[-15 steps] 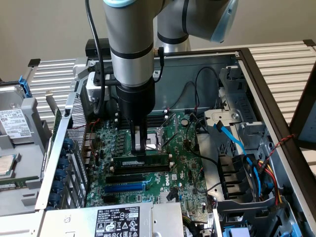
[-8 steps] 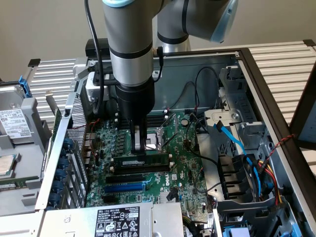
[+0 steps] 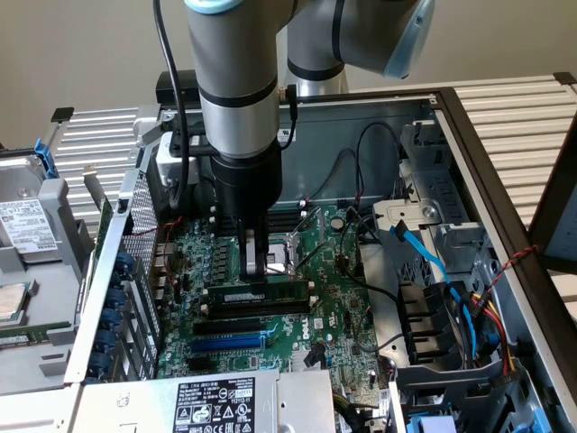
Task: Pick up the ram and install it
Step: 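Insert the ram into the slot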
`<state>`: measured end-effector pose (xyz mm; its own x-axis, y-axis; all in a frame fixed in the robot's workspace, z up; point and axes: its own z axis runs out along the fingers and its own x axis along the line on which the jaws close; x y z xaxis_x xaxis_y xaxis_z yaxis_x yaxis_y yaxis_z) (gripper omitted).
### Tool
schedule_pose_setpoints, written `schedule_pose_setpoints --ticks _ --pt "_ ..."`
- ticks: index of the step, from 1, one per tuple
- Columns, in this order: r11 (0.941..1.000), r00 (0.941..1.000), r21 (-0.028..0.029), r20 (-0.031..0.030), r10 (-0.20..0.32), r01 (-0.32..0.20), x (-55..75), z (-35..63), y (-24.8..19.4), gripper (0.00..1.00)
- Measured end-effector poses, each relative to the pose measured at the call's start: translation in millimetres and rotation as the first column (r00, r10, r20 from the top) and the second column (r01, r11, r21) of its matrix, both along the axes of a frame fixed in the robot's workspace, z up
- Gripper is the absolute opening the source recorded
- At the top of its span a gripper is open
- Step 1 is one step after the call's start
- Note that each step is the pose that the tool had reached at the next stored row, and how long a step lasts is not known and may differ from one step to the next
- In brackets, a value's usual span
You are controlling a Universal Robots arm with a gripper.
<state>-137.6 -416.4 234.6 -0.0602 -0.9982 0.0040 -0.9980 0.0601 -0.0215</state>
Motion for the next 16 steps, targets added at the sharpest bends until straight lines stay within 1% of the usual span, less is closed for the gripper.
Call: schedule_pose_setpoints --ticks 16 --pt "1.0 1.0 -0.0001 0.0001 -0.001 0.001 -1.5 -1.8 -0.3 0.12"
